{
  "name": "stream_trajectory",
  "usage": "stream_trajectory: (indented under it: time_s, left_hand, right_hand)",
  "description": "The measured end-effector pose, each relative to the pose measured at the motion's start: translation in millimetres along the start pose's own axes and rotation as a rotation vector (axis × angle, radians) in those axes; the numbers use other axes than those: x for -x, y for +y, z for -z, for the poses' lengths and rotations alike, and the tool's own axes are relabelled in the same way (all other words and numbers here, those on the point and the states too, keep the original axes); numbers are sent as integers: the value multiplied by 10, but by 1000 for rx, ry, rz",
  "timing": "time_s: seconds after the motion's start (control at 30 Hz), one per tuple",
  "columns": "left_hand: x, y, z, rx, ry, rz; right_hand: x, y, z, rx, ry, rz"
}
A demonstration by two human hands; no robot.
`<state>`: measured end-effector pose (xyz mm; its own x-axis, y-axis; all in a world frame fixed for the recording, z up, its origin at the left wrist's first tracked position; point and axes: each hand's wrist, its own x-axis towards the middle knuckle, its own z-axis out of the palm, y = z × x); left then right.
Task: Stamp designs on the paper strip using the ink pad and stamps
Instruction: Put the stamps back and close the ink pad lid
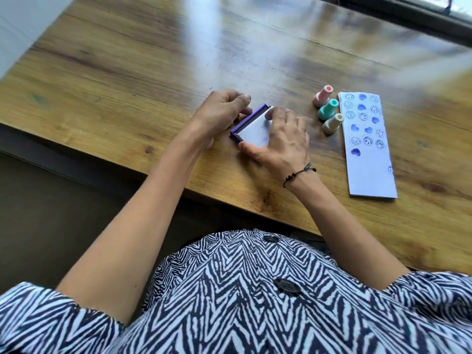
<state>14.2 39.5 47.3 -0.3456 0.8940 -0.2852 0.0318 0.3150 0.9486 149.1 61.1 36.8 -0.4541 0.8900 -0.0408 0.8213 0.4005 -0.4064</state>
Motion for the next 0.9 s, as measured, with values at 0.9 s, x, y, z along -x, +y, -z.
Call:
stream_trajectory:
  time_s: [0.9]
  left_hand:
    - [-10, 32, -18, 19, -36, -12]
  right_hand:
    - [-109, -112, 8, 38, -73, 88]
